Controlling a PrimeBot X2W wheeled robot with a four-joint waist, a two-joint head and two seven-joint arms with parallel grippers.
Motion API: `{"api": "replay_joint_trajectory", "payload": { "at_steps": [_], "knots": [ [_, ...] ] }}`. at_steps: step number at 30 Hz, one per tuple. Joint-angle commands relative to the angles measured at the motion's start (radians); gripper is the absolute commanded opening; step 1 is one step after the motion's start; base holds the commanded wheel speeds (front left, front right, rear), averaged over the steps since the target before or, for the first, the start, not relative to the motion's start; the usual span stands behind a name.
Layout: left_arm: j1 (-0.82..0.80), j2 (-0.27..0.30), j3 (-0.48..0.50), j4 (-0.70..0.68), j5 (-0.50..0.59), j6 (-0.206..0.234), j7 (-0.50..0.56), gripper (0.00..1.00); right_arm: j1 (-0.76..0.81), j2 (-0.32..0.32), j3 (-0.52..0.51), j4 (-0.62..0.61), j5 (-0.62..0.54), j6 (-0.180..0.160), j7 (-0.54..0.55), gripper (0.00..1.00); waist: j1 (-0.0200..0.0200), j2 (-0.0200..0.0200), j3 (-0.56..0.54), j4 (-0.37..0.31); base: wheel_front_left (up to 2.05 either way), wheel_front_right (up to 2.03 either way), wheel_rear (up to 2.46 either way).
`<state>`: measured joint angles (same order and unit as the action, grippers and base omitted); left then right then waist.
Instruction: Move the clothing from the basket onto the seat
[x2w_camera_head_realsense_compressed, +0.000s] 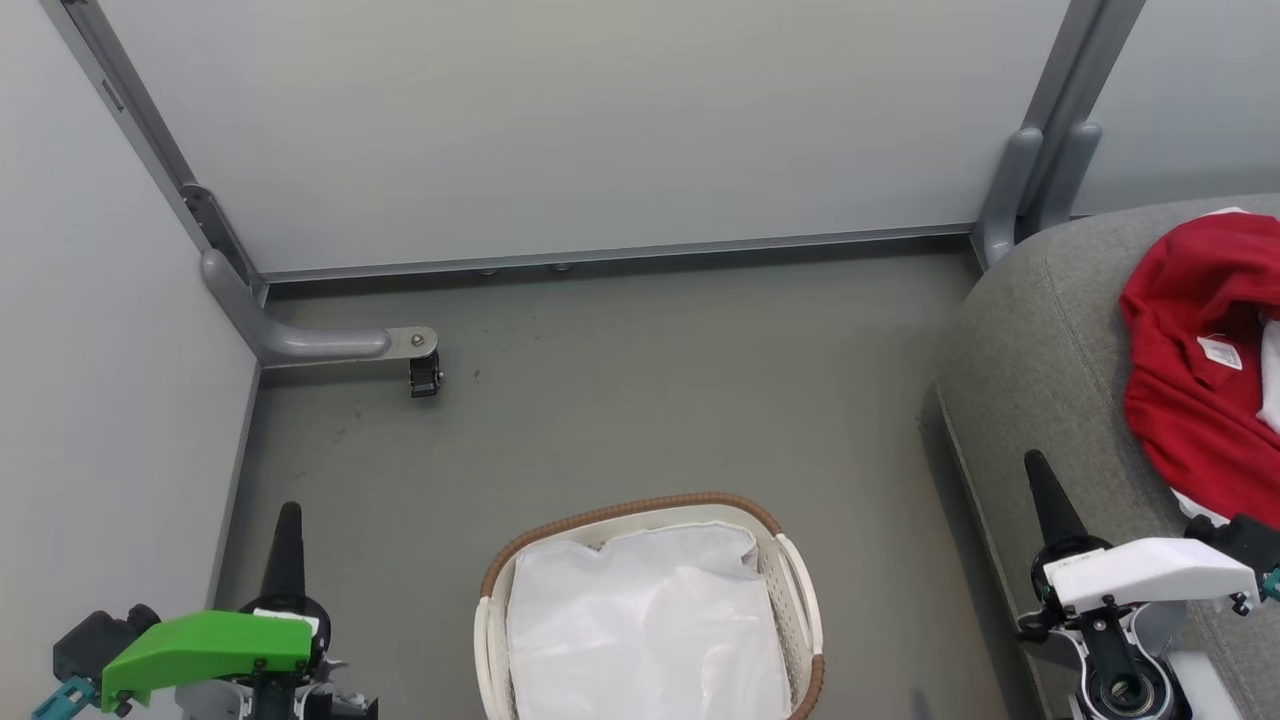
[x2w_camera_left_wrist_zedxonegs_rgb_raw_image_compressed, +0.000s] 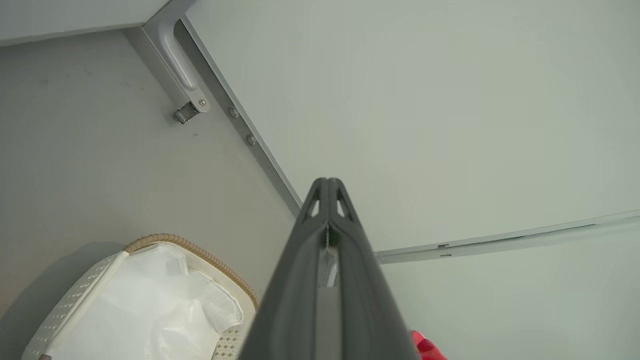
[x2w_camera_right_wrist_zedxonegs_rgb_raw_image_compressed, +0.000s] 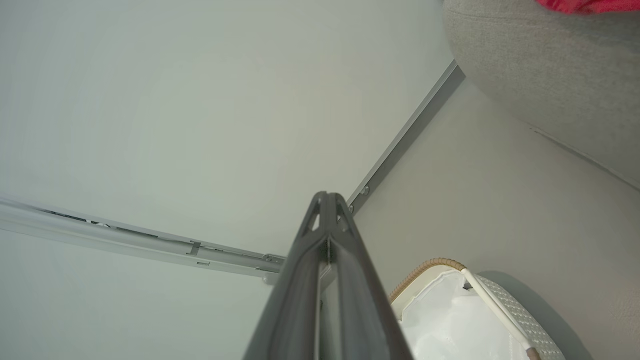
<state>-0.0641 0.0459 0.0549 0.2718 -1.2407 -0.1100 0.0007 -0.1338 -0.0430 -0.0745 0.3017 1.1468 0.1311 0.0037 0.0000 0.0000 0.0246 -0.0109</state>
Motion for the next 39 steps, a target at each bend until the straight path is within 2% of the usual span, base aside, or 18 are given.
{"api": "replay_joint_trajectory", "payload": {
  "at_steps": [1, 39],
  "knots": [
    [-0.025, 0.005, 0.006, -0.01, -0.021, -0.006, 0.008, 0.0, 0.004, -0.007, -0.005, -0.014, 0.028, 0.0, 0.006, 0.0, 0.0, 0.0, 0.0, 0.0, 0.0, 0.0, 0.0],
    [-0.045, 0.007, 0.049, -0.025, -0.292, -0.02, 0.091, 0.0, 0.024, -0.009, -0.033, -0.05, 0.364, -0.001, 0.088, 0.0, 0.0, 0.0, -0.016, 0.008, 0.0, 0.0, 0.0]
  ]
}}
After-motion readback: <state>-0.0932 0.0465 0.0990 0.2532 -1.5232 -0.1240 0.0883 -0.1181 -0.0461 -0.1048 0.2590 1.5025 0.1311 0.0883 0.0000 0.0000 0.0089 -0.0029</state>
